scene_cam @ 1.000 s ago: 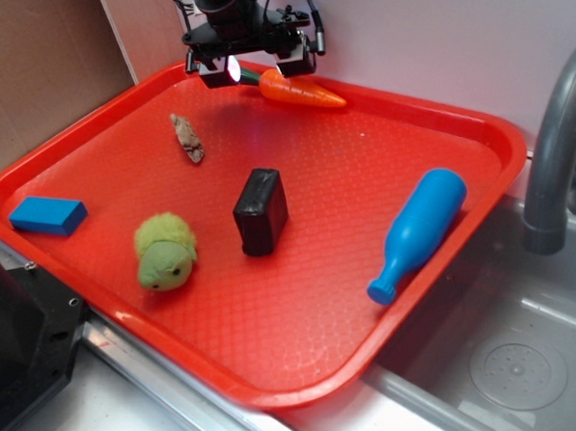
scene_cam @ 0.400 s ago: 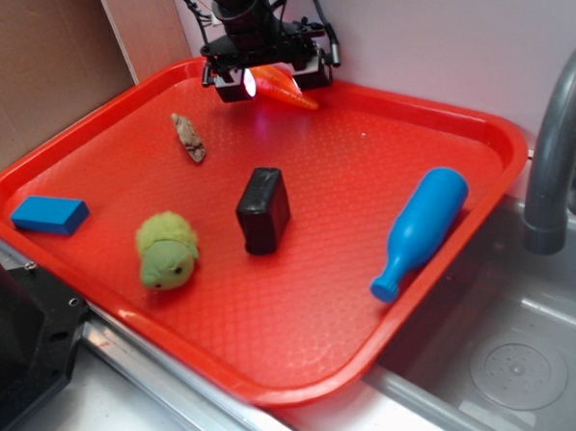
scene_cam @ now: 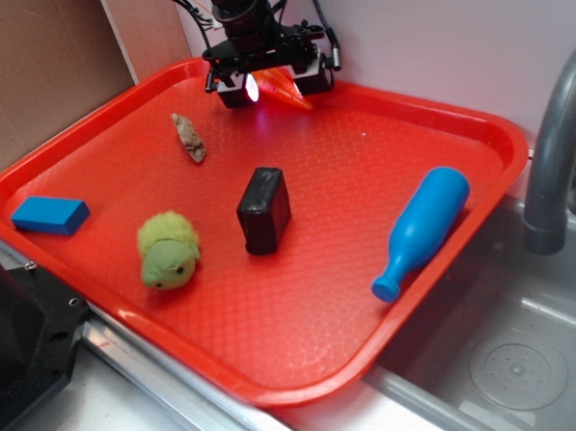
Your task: Grab the carrot.
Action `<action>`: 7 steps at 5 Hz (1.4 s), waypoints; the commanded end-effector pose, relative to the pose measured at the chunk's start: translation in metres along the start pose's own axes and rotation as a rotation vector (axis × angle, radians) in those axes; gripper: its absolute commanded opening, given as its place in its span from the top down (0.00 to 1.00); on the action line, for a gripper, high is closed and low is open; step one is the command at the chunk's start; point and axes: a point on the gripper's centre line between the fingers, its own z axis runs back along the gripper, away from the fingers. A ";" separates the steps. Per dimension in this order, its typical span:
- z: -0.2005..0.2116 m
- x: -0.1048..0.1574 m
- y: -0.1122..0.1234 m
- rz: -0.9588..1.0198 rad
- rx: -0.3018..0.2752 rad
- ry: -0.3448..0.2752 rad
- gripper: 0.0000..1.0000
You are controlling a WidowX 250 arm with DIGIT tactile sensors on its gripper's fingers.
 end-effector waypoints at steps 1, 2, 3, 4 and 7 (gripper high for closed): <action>0.025 -0.005 0.036 -0.022 -0.046 0.039 1.00; 0.029 -0.010 0.043 -0.055 -0.041 0.053 1.00; 0.057 -0.014 0.033 -0.118 -0.028 0.044 1.00; 0.099 -0.017 0.016 -0.247 -0.042 0.047 1.00; 0.220 -0.051 -0.038 -0.562 -0.096 0.298 1.00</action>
